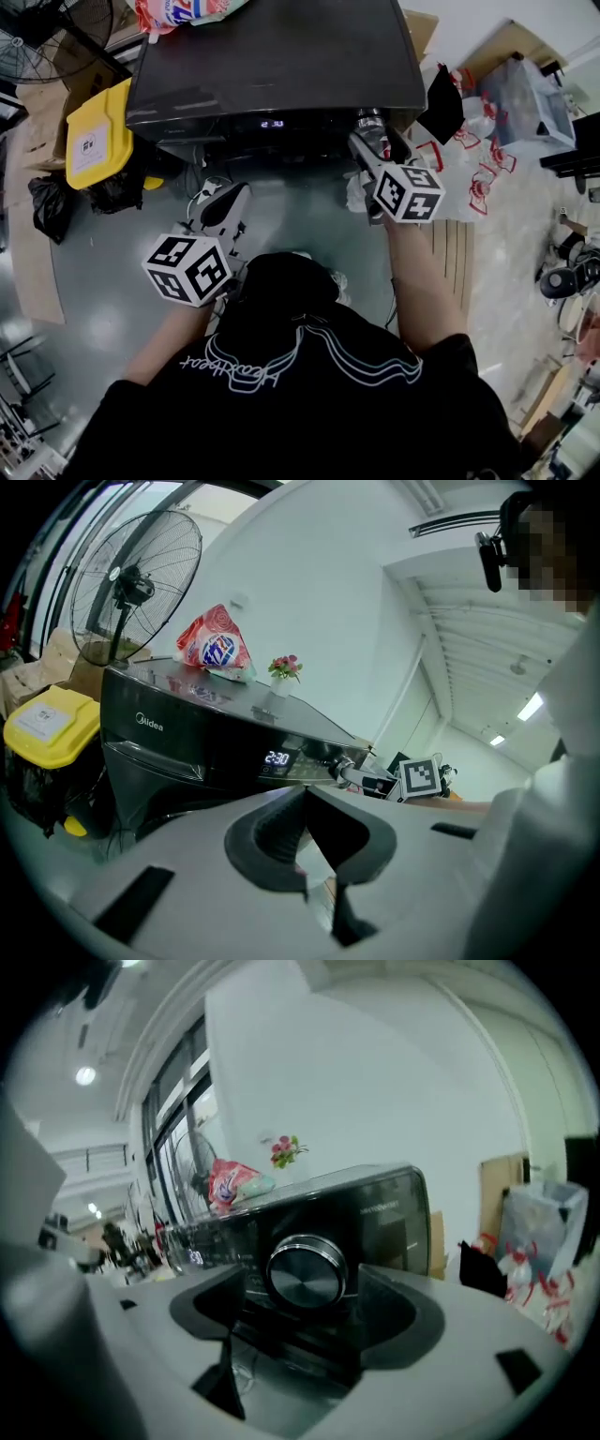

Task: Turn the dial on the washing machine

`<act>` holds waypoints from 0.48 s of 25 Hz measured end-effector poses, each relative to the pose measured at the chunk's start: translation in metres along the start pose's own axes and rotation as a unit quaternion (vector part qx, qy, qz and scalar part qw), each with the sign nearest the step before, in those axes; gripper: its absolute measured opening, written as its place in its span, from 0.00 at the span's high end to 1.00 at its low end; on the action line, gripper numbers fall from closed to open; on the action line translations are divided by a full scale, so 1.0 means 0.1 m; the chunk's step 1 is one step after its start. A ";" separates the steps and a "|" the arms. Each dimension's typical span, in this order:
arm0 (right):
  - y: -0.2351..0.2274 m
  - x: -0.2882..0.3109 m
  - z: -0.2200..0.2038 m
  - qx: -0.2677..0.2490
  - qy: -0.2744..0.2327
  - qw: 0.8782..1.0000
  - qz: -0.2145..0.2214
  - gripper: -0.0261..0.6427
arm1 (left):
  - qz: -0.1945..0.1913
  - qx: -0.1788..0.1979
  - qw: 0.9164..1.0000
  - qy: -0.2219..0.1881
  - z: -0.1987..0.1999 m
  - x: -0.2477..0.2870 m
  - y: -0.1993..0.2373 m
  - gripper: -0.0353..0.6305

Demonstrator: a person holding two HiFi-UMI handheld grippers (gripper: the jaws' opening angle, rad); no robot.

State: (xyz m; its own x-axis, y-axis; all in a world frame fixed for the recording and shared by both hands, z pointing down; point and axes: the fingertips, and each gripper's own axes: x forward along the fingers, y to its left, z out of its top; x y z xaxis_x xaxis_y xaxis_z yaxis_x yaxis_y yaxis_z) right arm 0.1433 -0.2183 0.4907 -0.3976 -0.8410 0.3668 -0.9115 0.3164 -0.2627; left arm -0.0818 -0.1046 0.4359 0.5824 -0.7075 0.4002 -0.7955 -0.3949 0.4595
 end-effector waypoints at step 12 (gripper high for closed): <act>0.07 -0.06 0.05 -0.334 0.011 0.932 -0.142 0.43 | 0.014 -0.012 1.000 -0.006 -0.09 -0.05 0.15 0.94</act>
State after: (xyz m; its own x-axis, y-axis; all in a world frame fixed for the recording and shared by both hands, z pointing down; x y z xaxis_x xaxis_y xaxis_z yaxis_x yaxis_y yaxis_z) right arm 0.1402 -0.2132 0.4819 -0.1252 -0.9255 0.3575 -0.8390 0.2910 0.4597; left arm -0.0951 -0.1016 0.4475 0.5574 -0.7257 0.4033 -0.8074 -0.3608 0.4668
